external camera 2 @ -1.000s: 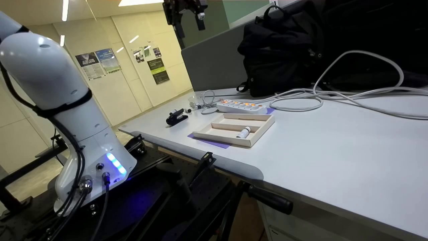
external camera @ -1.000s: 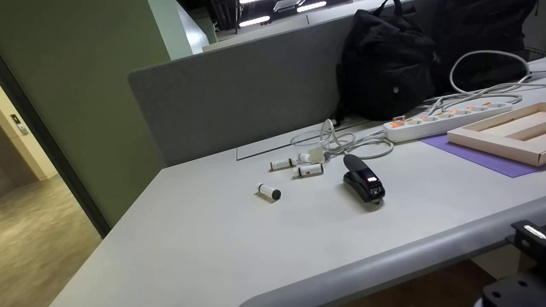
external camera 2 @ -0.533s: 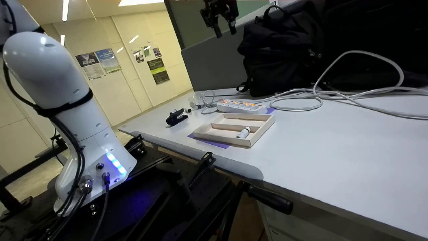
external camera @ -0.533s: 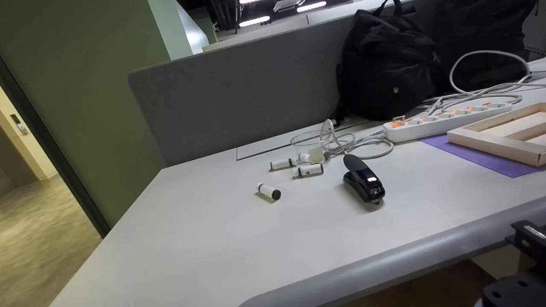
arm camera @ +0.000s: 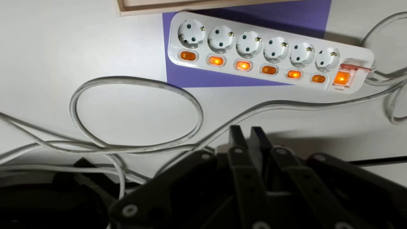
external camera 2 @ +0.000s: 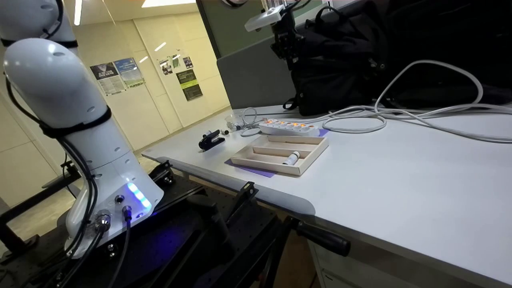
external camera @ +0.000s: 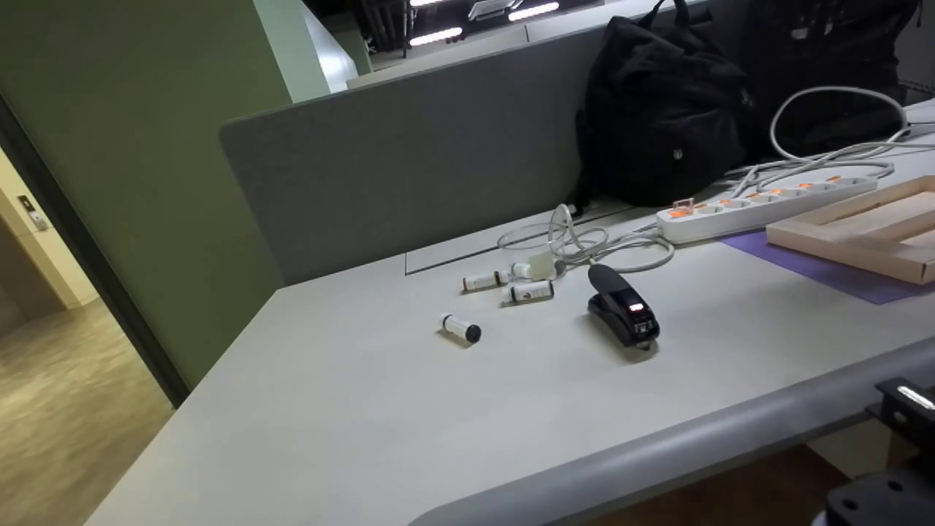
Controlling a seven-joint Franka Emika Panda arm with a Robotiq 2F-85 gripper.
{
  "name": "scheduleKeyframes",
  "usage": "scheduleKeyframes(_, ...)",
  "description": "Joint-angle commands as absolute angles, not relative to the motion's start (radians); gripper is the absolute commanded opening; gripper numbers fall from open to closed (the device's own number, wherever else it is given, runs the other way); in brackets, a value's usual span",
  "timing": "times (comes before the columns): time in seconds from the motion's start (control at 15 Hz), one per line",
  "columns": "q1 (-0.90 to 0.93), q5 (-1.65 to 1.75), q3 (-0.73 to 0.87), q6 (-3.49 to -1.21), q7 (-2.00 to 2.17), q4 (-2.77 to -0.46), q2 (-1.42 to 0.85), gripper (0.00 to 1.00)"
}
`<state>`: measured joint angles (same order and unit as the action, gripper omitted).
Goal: Turn off the third switch from the right side of the adapter
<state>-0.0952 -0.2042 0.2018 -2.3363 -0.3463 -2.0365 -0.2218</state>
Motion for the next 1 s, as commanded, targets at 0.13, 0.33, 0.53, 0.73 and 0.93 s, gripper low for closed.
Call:
scheduleKeyframes(0.13,-0.148,-0.186,0.141,-2.345,-0.333,-2.029,-0.249,0.01)
scheduleKeyframes(0.33,-0.151,-0.187,0.141,-2.345,-0.335,-2.029,-0.239,0.01)
scheduleKeyframes(0.53,-0.153,-0.188,0.139,-2.352,-0.326,-2.03,-0.25,0.0)
scheduleKeyframes(0.73,-0.157,-0.18,0.126,-2.453,-0.311,-2.054,-0.304,0.0)
scheduleKeyframes(0.93,-0.16,-0.163,0.115,-2.499,-0.295,-2.069,-0.364,0.0)
